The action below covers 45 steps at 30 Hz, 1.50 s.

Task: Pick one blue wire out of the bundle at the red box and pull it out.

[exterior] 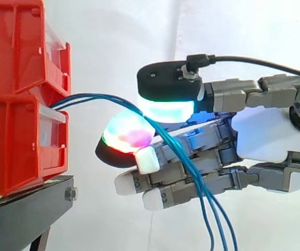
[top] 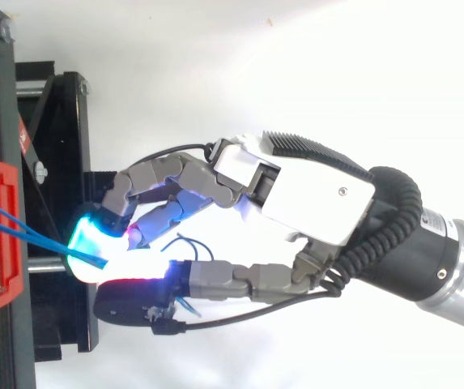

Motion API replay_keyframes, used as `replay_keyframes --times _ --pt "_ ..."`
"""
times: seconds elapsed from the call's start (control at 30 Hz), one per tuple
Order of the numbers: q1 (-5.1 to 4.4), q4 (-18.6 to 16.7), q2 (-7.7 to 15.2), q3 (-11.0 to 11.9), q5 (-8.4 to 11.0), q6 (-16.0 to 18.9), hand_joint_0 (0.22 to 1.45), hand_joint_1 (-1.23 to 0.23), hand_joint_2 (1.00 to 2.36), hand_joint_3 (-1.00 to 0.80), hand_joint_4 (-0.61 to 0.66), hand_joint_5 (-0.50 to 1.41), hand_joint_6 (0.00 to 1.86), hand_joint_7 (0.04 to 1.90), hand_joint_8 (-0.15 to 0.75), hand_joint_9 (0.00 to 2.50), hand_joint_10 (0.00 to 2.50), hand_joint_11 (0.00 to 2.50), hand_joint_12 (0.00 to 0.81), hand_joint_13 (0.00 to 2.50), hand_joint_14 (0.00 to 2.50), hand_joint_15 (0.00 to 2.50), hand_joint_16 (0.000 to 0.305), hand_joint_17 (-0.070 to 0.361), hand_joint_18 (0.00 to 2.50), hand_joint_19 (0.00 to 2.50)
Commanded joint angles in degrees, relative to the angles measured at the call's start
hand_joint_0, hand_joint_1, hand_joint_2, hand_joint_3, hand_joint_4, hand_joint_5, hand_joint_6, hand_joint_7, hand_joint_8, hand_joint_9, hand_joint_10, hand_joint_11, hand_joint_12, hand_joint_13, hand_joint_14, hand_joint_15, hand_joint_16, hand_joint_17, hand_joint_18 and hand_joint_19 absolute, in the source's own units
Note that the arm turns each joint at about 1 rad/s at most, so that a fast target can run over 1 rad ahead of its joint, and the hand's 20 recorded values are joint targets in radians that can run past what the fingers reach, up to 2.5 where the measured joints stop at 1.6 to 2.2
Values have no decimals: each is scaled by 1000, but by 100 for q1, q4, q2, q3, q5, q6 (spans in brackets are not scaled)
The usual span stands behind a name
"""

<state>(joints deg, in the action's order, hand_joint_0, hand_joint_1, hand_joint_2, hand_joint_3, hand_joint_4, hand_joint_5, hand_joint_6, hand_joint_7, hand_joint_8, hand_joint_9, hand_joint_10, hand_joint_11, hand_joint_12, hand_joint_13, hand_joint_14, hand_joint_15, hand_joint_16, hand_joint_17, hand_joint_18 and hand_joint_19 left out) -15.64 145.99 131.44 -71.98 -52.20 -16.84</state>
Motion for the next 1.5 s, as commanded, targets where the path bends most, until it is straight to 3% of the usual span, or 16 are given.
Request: replay_keyframes --times 0.0,0.27,0.67,0.77,1.0,1.17,1.37,1.47 --pt "-1 26 -4 0 -98 313 611 -757 1003 14 180 -126 909 724 327 980 19 601 426 607 13 339 68 153 496 450" --pt "-1 44 -30 9 -124 410 609 -803 1011 -17 158 -133 914 685 312 972 20 631 411 601 14 348 64 145 469 455" --pt "-1 79 -30 17 -264 428 664 -854 1026 0 -86 -160 951 799 272 964 25 724 369 612 16 369 55 124 482 458" --pt "8 141 -30 9 -273 436 657 -842 1022 10 -64 -160 950 814 277 981 24 717 374 623 17 368 56 127 504 461" --pt "8 211 -30 9 -282 463 594 -771 1008 -107 180 -135 894 908 317 1041 19 585 417 662 14 358 67 152 532 485" --pt "-1 211 -30 9 -308 463 582 -722 1007 -104 199 -117 890 962 330 1069 20 606 430 653 15 358 69 156 520 489" --pt "8 211 -30 9 -361 463 664 -839 1018 -25 -73 -135 925 976 297 1046 23 727 390 632 15 360 58 132 517 451" --pt "8 211 -30 17 -388 463 689 -855 1018 -28 -71 -165 931 1078 294 982 24 719 382 611 15 354 57 128 504 449"
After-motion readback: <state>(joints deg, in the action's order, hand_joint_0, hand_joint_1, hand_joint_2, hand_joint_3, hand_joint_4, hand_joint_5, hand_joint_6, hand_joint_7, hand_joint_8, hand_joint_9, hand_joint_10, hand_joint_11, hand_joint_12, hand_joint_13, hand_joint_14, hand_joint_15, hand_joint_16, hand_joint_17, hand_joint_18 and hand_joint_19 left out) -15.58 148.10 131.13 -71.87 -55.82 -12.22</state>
